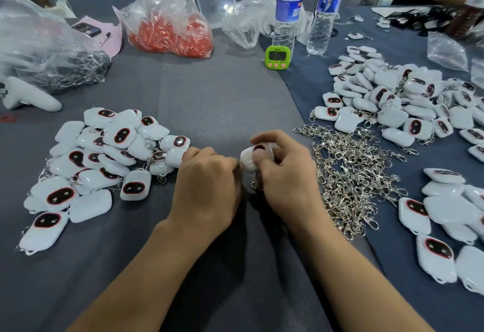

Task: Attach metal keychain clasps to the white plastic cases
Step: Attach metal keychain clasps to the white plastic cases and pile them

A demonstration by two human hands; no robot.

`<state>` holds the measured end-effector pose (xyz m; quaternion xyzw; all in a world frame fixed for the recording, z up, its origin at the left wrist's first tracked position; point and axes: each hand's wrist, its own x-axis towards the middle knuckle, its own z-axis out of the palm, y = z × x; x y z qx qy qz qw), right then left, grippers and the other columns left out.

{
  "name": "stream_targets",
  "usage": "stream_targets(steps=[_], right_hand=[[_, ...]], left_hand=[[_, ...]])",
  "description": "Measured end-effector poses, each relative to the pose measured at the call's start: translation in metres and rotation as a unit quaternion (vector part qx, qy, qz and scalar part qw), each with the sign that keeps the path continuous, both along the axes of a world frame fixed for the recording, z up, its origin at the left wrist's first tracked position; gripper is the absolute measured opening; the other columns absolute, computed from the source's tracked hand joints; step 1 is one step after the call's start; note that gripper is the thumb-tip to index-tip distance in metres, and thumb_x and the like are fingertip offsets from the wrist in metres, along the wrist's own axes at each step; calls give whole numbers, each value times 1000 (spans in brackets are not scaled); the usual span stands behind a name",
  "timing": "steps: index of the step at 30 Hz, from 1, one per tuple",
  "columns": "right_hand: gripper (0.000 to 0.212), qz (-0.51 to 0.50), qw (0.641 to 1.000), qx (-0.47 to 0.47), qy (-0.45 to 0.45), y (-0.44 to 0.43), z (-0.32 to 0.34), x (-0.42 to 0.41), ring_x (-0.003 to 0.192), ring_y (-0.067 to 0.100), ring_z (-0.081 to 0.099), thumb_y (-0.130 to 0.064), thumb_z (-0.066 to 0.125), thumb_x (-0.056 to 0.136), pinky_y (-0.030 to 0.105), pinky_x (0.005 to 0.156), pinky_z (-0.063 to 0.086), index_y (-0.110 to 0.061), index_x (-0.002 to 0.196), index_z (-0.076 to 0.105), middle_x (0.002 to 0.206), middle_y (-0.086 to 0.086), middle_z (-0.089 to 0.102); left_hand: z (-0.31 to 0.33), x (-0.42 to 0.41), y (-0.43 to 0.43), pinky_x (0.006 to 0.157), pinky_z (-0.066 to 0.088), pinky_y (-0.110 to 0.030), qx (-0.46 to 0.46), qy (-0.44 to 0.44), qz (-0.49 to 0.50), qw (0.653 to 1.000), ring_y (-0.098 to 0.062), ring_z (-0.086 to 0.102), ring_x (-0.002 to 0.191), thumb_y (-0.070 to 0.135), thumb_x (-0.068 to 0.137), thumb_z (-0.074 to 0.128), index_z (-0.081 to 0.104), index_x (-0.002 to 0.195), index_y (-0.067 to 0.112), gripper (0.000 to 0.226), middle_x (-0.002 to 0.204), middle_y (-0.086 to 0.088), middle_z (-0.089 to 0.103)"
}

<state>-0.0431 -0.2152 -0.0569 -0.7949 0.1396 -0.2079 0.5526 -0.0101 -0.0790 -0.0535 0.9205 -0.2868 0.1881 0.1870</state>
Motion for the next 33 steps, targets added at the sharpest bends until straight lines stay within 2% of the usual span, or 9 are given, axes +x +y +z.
stream_targets(steps=[4,7,11,14,18,22,25,29,33], right_hand=[[16,45,961,270,35,-7,12,4,42,16,48,0,53,99,23,42,40,-7,101,67,60,9,61],[14,73,946,312,42,-11,14,3,39,14,45,-2,54,96,18,38,34,-5,101,68,59,10,61],[12,61,979,194,13,-12,12,1,42,16,47,-6,65,93,20,41,41,-15,98,70,59,11,61],[20,56,994,92,11,-11,7,-1,49,17,60,-17,72,90,30,51,51,-24,109,69,62,2,71],[17,52,998,-12,33,-13,4,-3,55,7,64,-27,72,89,28,66,52,-28,106,72,61,-10,70],[9,32,998,-39,39,-14,4,-1,53,2,61,-20,73,87,19,59,45,-27,92,76,60,-14,68],[15,9,996,-75,39,-19,5,-1,57,4,62,-15,70,86,25,63,51,-28,85,77,63,-14,69],[19,-8,989,-137,59,-23,7,-7,60,0,58,-16,67,87,23,66,47,-31,90,78,62,-18,66],[23,0,963,-254,91,-33,22,-24,101,6,62,-29,70,88,24,94,46,-34,110,76,108,-15,72]], left_hand=[[1,7,-2,52,41,-34,-251,270,-26,929,-13,49,52,28,93,70,76,75,17,22,58,-5,62],[3,9,-1,46,33,-19,-328,296,-49,896,-4,40,47,27,91,72,80,75,25,19,48,4,52],[-1,1,2,65,32,-30,-136,55,24,989,-20,50,63,32,84,65,78,71,19,22,57,-3,58],[6,12,14,72,34,-35,-104,-63,44,992,-27,47,63,22,83,63,76,71,15,19,59,-6,61],[18,42,56,68,43,-35,-174,2,146,974,-34,61,73,20,82,62,77,76,15,17,67,-8,70],[16,54,86,81,51,-34,-215,105,240,941,-22,67,88,23,80,56,80,86,33,27,76,11,74],[15,50,79,91,48,-42,-180,35,280,942,-35,64,91,20,80,56,81,96,28,30,86,-6,77],[13,26,42,81,42,-44,-115,-47,212,969,-38,59,74,12,80,59,82,93,19,27,75,-13,73],[11,-8,0,82,46,-41,-96,-42,48,993,-30,60,80,22,79,61,81,95,20,26,79,1,73]])
